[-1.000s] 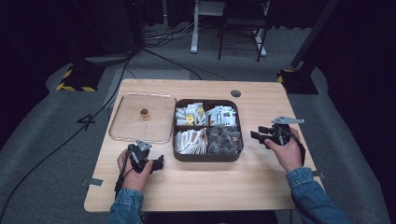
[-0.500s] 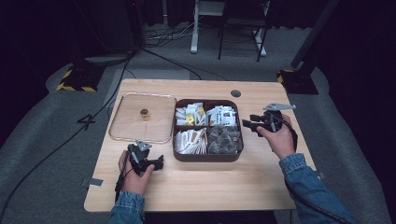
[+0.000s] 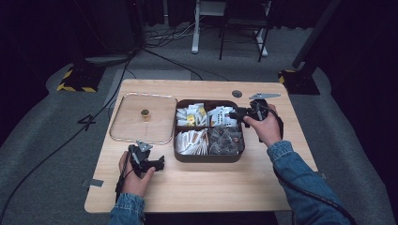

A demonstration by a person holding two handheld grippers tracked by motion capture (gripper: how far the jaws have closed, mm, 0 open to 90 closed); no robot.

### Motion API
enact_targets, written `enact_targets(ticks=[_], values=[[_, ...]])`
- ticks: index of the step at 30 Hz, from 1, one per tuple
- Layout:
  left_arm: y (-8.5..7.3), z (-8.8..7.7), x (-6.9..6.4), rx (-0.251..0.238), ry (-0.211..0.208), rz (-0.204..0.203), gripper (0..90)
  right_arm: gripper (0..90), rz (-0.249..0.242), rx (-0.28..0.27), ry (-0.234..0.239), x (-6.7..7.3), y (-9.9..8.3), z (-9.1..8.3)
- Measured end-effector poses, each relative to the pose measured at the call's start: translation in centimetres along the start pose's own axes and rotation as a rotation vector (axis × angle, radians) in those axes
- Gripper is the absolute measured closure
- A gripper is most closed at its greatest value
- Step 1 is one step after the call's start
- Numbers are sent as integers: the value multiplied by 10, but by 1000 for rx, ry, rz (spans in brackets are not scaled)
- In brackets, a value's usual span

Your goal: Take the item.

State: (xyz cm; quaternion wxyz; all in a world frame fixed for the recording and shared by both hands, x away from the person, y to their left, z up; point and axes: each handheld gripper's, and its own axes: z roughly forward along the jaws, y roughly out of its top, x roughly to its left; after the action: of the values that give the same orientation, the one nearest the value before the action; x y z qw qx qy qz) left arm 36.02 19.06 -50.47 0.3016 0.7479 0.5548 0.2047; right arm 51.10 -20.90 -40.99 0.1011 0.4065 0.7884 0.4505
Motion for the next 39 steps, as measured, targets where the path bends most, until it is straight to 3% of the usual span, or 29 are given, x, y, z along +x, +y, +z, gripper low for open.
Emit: enact_targets(ticks=[12,19,30,39], values=[[0,0,0,0,0,0,74,490,19,73,0,5,-1,46],[0,0,0,0,0,0,74,514,27,108,-22,6,-4,55],[0,0,0,0,0,0,74,588,23,106,8,19,1,60],[0,0,0,0,0,0,74,620,10,140,-19,26,2,81]])
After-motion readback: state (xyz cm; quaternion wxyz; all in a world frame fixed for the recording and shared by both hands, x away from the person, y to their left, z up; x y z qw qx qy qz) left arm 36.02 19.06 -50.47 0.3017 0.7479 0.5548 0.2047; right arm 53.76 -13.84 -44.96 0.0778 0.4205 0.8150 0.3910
